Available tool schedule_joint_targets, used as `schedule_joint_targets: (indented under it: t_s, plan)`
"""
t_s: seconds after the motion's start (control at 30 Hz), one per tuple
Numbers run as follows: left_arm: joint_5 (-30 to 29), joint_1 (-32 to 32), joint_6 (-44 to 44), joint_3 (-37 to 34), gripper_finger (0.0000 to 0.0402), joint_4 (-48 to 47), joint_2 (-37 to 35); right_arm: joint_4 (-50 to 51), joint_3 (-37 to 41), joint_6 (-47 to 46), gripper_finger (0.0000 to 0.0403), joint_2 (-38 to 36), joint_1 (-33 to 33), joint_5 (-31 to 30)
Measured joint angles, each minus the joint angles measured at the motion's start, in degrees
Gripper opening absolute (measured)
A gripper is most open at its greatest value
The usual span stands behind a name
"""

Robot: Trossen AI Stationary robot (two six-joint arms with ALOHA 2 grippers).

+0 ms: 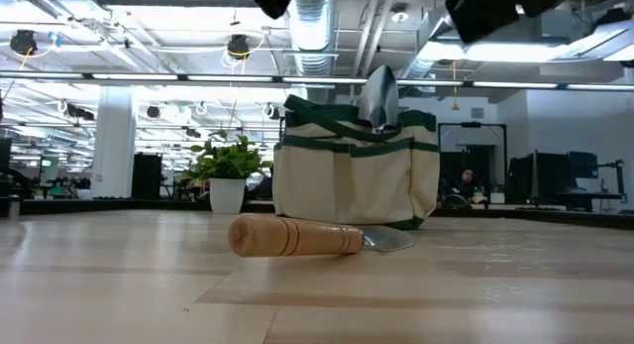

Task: Pick & Place Garden tools in Gardening bag
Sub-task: Put the trowel into the gardening bag

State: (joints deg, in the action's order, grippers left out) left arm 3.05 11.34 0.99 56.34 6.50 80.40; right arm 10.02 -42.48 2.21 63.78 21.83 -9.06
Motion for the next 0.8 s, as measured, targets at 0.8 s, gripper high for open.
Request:
schedule_joint_targets:
  t_s: [0.8]
  plan:
    - [-8.6, 12.6, -3.6, -31.4, 0.0001, 29.8, -9.9, -16.1, 2.7, -17.0, 0.0000, 16.8, 7.8, -9.7]
